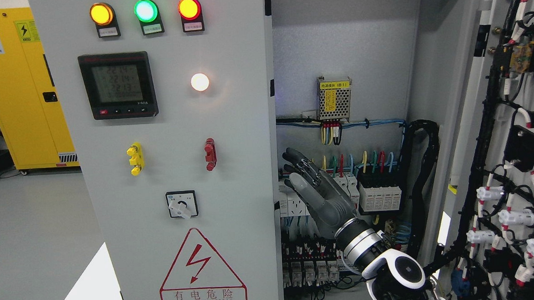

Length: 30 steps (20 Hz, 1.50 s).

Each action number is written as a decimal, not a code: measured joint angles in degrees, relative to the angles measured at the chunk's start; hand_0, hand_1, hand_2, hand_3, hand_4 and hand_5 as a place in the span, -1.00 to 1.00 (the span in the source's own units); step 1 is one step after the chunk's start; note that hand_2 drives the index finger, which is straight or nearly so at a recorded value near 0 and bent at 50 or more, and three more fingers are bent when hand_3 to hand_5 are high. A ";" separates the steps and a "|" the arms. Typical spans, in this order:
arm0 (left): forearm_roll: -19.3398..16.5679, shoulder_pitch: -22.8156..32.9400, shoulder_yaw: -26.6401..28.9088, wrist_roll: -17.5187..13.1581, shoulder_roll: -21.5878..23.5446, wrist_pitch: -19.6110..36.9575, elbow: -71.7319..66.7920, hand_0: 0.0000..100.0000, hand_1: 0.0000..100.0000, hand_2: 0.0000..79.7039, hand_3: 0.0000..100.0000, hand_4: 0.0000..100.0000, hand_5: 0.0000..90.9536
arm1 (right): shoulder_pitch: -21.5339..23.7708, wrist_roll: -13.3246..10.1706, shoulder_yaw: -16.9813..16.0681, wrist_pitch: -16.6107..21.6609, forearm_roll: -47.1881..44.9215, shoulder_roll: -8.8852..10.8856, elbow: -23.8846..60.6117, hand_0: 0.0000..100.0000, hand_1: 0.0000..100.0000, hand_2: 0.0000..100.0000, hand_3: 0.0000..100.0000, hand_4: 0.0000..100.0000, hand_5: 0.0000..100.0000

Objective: Open door with both hands
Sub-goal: 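Hook the right hand's fingers behind the closed door's inner edge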

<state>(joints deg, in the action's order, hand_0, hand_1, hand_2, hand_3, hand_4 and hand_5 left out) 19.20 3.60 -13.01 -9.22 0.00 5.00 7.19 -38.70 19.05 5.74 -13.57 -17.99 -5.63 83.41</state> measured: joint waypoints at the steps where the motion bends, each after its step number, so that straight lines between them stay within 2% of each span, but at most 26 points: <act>1: 0.00 0.00 0.00 0.00 0.00 0.00 0.00 -0.76 0.11 -1.00 -1.00 -1.00 -1.00 | -0.15 0.53 -0.21 0.00 -0.08 -0.01 -0.33 -1.00 0.00 -0.92 -1.00 -1.00 -1.00; 13: 0.00 0.00 0.00 0.00 0.00 0.00 -0.02 -0.76 0.11 -1.00 -1.00 -1.00 -1.00 | -1.37 6.10 -1.83 0.00 -0.49 -0.21 -2.69 -1.00 0.00 -0.92 -1.00 -1.00 -1.00; 26: -0.02 0.03 0.01 0.00 0.00 0.00 -0.07 -0.76 0.11 -1.00 -1.00 -1.00 -1.00 | -3.41 6.82 -2.41 -2.71 -4.30 -0.31 -3.83 -1.00 0.00 -0.92 -1.00 -1.00 -1.00; 30: -0.02 0.05 0.01 0.00 0.00 0.00 -0.09 -0.76 0.11 -1.00 -1.00 -1.00 -1.00 | -3.77 9.08 -2.49 -2.95 -4.75 -0.32 -4.12 -1.00 0.00 -0.92 -1.00 -1.00 -1.00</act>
<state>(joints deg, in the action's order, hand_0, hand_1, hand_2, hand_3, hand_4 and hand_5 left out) 19.18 3.66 -13.00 -9.22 0.00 5.01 7.11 -42.47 28.13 3.25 -16.52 -22.74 -5.95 79.29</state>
